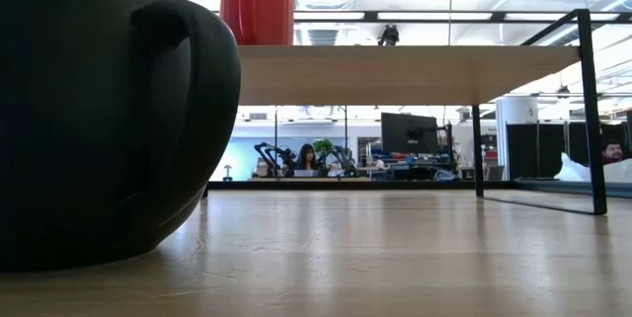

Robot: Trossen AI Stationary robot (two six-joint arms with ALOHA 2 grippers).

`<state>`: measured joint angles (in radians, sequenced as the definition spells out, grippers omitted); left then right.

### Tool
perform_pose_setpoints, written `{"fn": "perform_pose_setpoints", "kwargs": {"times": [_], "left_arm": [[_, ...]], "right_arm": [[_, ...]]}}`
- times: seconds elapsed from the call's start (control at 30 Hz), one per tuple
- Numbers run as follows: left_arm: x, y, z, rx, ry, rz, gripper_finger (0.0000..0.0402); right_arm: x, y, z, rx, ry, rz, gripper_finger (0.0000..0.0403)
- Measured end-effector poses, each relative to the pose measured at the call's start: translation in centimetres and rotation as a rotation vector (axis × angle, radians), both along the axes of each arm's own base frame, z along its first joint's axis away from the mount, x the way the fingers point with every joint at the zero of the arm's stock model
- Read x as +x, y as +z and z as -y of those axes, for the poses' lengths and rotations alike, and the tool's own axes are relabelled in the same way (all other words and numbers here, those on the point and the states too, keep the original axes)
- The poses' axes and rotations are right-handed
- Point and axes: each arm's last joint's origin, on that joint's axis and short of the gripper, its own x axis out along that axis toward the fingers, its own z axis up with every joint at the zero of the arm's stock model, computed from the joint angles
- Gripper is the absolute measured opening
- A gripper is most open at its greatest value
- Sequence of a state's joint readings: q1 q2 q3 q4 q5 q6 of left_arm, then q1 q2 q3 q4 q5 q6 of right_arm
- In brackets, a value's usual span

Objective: Stack small to large cups/mugs on shelf
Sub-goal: Put the black mug on the shelf

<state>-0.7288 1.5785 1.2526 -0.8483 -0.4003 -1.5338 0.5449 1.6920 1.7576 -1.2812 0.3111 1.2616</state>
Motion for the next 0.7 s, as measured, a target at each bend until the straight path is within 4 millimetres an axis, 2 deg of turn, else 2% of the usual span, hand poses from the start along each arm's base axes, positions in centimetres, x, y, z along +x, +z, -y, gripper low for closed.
{"fn": "perform_pose_setpoints", "kwargs": {"times": [0.27, 0.57, 0.7], "left_arm": [[0.4, -0.7, -0.8, 0.008, -0.007, -0.027, 0.0101], [1.1, -0.9, -0.1, -0.018, -0.06, 0.009, 0.0101], [1.3, -1.7, 0.1, 0.007, -0.074, -0.023, 0.0101]], "right_arm": [[-0.3, 0.0, -0.5, -0.005, -0.033, 0.022, 0.0167], [-0.3, 0.0, -0.5, -0.003, -0.034, 0.025, 0.0167], [-0.2, 0.0, -0.5, -0.002, -0.034, 0.027, 0.0167]]}}
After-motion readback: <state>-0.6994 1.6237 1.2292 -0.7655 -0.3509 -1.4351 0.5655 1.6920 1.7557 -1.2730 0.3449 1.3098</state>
